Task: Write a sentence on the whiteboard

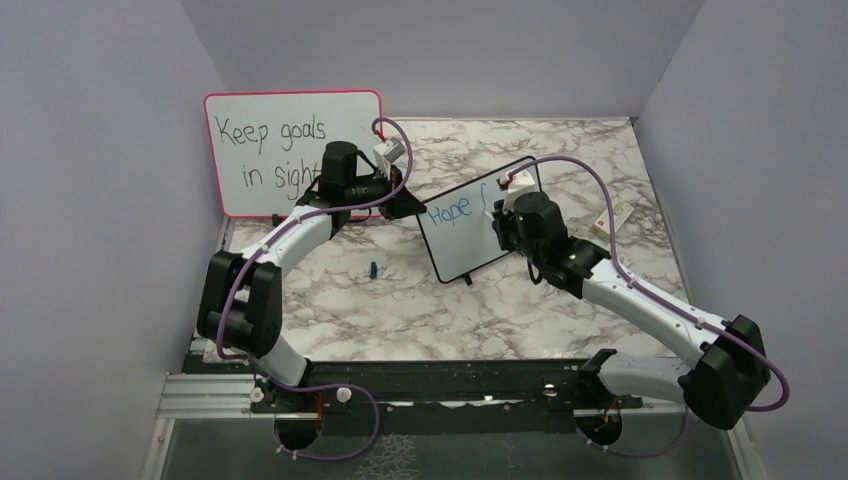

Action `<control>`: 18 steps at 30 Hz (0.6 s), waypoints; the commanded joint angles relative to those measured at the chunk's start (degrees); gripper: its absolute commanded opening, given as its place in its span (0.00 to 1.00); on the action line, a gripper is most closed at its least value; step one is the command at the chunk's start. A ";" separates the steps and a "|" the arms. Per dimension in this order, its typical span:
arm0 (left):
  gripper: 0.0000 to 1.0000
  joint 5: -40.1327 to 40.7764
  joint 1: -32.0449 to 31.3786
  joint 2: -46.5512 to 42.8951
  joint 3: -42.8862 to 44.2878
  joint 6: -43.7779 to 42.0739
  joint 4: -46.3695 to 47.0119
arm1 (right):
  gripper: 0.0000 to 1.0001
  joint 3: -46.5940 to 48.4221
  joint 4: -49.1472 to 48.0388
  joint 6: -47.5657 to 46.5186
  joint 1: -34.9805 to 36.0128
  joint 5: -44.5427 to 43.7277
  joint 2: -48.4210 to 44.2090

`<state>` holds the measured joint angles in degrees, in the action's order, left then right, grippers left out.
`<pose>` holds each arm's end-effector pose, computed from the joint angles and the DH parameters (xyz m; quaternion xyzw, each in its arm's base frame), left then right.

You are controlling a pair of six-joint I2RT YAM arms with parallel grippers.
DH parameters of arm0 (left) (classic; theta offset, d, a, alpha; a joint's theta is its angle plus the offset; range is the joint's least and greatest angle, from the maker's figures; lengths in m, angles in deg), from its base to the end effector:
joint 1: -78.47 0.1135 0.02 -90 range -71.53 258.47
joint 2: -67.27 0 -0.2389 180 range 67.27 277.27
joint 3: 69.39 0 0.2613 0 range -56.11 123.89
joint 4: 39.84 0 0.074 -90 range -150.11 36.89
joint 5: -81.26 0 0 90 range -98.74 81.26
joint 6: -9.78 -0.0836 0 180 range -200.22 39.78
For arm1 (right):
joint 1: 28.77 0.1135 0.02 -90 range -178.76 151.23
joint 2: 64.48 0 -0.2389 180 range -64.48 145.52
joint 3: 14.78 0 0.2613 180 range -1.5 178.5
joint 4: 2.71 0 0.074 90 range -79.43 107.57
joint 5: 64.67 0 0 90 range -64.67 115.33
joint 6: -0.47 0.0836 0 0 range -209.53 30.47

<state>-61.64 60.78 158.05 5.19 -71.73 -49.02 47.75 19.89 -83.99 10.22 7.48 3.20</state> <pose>0.3481 -0.1810 0.2261 0.2980 0.7352 -0.4751 0.3809 0.2691 0.1848 0.2395 -0.1666 0.8330 0.0706 0.5229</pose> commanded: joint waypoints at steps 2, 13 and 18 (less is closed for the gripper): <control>0.00 -0.38 -0.06 0.85 0.47 -2.07 -3.13 | 0.01 -0.18 1.68 0.49 -0.20 3.34 -1.33; 0.00 -0.40 -0.06 0.82 0.40 -2.06 -3.13 | 0.01 1.90 -1.61 -1.36 -0.21 0.64 -1.91; 0.00 -0.36 -0.06 0.81 0.40 -2.03 -3.15 | 0.01 2.05 -4.05 -1.51 -0.22 -0.93 -1.19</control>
<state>-61.66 60.78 158.05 5.19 -71.73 -49.02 47.90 19.41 -84.69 10.22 8.82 1.52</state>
